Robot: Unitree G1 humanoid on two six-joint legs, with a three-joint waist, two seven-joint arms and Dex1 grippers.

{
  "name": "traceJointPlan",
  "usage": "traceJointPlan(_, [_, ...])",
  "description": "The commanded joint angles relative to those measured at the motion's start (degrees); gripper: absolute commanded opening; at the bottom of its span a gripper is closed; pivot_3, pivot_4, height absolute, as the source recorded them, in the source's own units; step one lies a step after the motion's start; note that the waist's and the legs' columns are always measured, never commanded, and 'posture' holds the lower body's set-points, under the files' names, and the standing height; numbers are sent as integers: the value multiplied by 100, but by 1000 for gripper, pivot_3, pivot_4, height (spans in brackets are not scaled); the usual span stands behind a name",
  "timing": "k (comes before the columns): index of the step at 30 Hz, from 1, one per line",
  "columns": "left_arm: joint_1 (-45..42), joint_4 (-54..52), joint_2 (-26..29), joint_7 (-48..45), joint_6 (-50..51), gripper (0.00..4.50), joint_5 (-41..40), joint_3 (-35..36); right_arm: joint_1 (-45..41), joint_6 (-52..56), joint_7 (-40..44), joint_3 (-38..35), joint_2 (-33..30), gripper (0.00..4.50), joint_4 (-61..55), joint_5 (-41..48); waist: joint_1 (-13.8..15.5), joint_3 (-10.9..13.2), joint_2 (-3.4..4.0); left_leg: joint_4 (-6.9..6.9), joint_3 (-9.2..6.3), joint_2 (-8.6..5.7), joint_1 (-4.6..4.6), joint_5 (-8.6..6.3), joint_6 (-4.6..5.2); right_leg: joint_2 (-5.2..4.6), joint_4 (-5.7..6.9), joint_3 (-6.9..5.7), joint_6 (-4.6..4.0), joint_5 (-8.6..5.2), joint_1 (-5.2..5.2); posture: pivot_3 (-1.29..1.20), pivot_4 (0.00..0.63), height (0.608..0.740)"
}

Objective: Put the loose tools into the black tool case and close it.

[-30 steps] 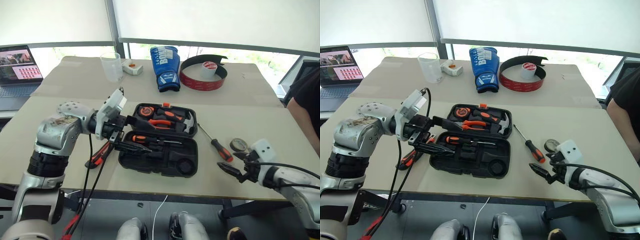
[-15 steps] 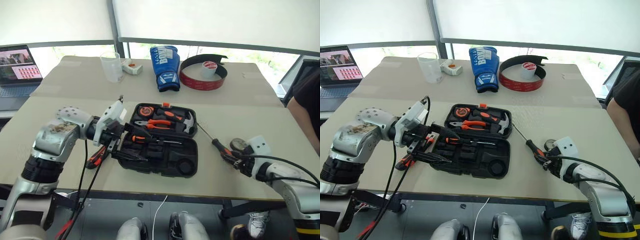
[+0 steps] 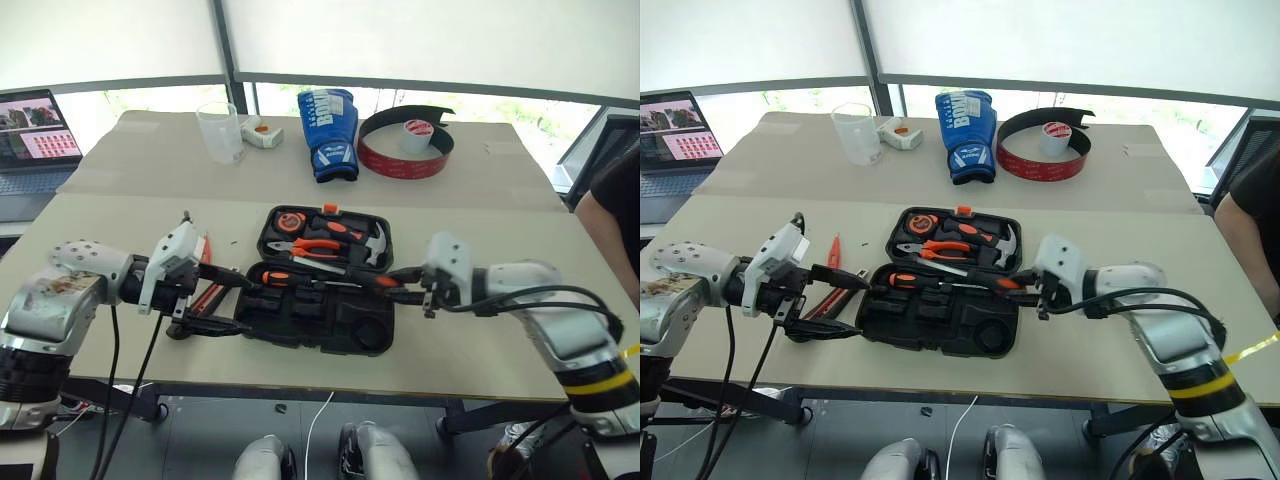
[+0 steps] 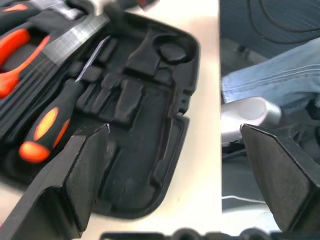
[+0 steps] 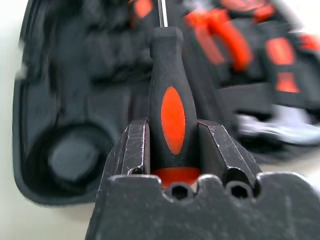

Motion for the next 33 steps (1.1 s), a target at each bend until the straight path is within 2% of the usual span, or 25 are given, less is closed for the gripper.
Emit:
traceJointPlan(1, [-27, -82, 71, 82, -60, 4500, -46, 148, -332, -685, 139, 87, 117, 1003, 366, -394, 1, 0, 0, 1, 0, 0, 0, 0, 0, 0, 1, 0, 0, 0, 0, 0, 150, 727])
traceJointPlan(7, [-9, -153, 65, 178, -12, 4500, -117, 175, -499, -1178, 271, 166, 264, 1003, 790, -752, 1, 0, 0, 2, 0, 2, -1, 1, -1, 2, 5, -1, -1, -1, -2, 0, 150, 727])
traceJointPlan(14, [-29, -174, -19, 340, -44, 4500, -101, 132, -545, -623, 226, 237, 569, 1003, 684, -915, -38, 0, 0, 7, 0, 4, 1, 2, -4, 2, 15, 1, -1, -1, -2, 0, 150, 727])
traceJointPlan(16, [-70, -161, -44, 363, -40, 4500, -98, 106, -522, -705, 220, 260, 556, 2008, 626, -1006, -35, 0, 0, 8, 0, 4, 0, 2, -4, 2, 16, 1, -2, -1, -3, 0, 150, 727])
traceJointPlan(22, [-216, -36, -98, 368, -87, 4500, -42, 20, -445, -142, 171, 61, 684, 3997, 127, -700, -35, 0, 0, 8, 0, 3, 1, 2, -4, 1, 16, 1, -2, -2, -3, 0, 150, 727])
traceJointPlan(26, [-295, 24, -128, 360, -118, 4500, -2, -35, -507, 396, 72, -106, 865, 3997, -101, -446, -40, 0, 0, 8, 0, 4, 2, 2, -4, 2, 19, 2, -2, -1, -3, 0, 150, 727])
traceJointPlan(33, [-428, 104, -179, 364, -163, 4500, 38, -114, -384, 554, 159, 86, 802, 3997, -88, -600, -33, 0, 0, 9, 0, 2, -1, 2, -4, 1, 16, 0, -2, -1, -3, 0, 150, 727])
